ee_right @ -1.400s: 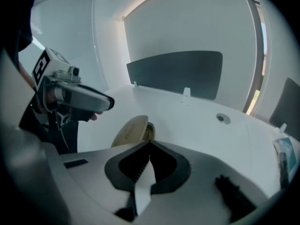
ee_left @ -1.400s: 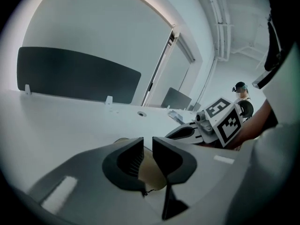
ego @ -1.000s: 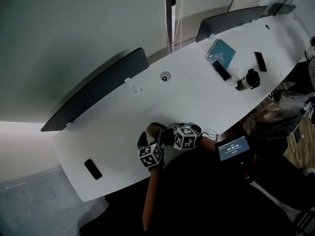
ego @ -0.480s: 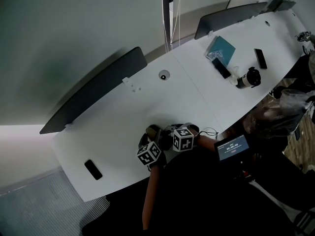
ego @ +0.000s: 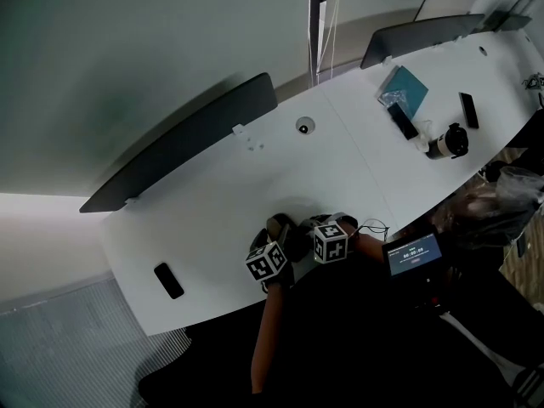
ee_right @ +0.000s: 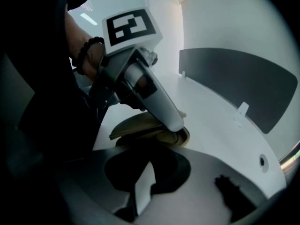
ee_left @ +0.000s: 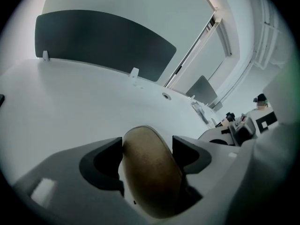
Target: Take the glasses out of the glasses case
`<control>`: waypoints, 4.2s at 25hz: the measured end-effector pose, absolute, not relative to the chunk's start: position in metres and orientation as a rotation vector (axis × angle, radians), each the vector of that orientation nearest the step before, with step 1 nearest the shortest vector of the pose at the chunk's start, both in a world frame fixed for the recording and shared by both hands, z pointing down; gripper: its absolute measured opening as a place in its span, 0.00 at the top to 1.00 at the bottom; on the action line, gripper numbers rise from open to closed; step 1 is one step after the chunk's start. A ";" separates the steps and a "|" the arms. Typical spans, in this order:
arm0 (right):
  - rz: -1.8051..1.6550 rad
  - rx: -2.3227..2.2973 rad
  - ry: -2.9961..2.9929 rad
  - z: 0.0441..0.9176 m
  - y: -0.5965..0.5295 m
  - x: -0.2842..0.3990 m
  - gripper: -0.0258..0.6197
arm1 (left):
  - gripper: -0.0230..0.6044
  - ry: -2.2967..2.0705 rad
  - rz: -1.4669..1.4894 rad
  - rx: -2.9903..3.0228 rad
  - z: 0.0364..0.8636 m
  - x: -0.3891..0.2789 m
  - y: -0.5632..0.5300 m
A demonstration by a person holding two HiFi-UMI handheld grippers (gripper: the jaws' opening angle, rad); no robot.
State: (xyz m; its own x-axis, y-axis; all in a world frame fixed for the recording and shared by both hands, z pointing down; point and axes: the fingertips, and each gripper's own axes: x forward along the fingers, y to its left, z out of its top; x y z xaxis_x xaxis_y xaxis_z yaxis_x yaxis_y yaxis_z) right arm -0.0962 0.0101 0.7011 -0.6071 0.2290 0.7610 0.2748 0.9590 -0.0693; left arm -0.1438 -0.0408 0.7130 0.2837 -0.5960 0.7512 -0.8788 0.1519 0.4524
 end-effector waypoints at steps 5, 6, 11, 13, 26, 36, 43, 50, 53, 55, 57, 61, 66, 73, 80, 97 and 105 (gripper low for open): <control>-0.022 -0.357 -2.210 0.705 0.014 -0.103 0.95 | 0.49 -1.407 0.265 1.515 0.705 -0.157 -0.030; -0.026 -0.355 -2.175 0.713 0.013 -0.098 0.95 | 0.49 -1.403 0.236 1.510 0.702 -0.160 -0.027; 0.064 -0.321 -2.118 0.730 0.011 -0.084 0.95 | 0.55 -1.426 0.168 1.483 0.695 -0.189 -0.007; 0.068 -0.315 -2.117 0.731 0.010 -0.085 0.95 | 0.58 -1.449 0.158 1.447 0.700 -0.204 0.005; 0.155 -0.259 -2.133 0.734 0.004 -0.084 0.95 | 0.64 -1.394 -0.041 1.248 0.755 -0.230 0.047; 0.174 -0.158 -2.150 0.726 -0.005 -0.086 0.95 | 0.64 -1.336 0.041 1.365 0.724 -0.207 0.046; 0.287 -0.107 -2.153 0.734 -0.011 -0.078 0.95 | 0.68 -1.254 0.201 1.352 0.753 -0.182 0.061; 0.327 -0.079 -2.168 0.729 -0.012 -0.087 0.95 | 0.64 -1.252 0.374 1.445 0.736 -0.180 0.071; 0.367 -0.086 -2.164 0.730 -0.006 -0.086 0.95 | 0.64 -1.202 0.384 1.405 0.748 -0.174 0.080; 0.316 -0.103 -2.179 0.729 -0.005 -0.091 0.95 | 0.63 -1.205 0.355 1.421 0.744 -0.176 0.073; 0.277 -0.098 -2.214 0.714 -0.009 -0.102 0.95 | 0.63 -1.224 0.332 1.470 0.732 -0.179 0.059; 0.235 -0.127 -2.238 0.691 -0.006 -0.127 0.90 | 0.63 -1.263 0.295 1.553 0.698 -0.178 0.036; 0.191 -0.177 -2.186 0.692 0.013 -0.140 0.78 | 0.63 -1.288 0.272 1.583 0.688 -0.174 0.033; 0.200 -0.190 -2.048 0.736 0.027 -0.126 0.77 | 0.63 -1.283 0.318 1.627 0.699 -0.170 0.049; 0.272 -0.161 -2.049 0.733 0.010 -0.121 0.78 | 0.63 -1.193 0.449 1.737 0.700 -0.146 0.041; 0.684 -0.028 -2.076 0.729 0.002 -0.111 0.95 | 0.65 -1.209 0.540 1.838 0.685 -0.151 0.038; 0.875 -0.058 -1.947 0.731 0.018 -0.135 0.87 | 0.65 -1.228 0.539 1.811 0.677 -0.152 0.046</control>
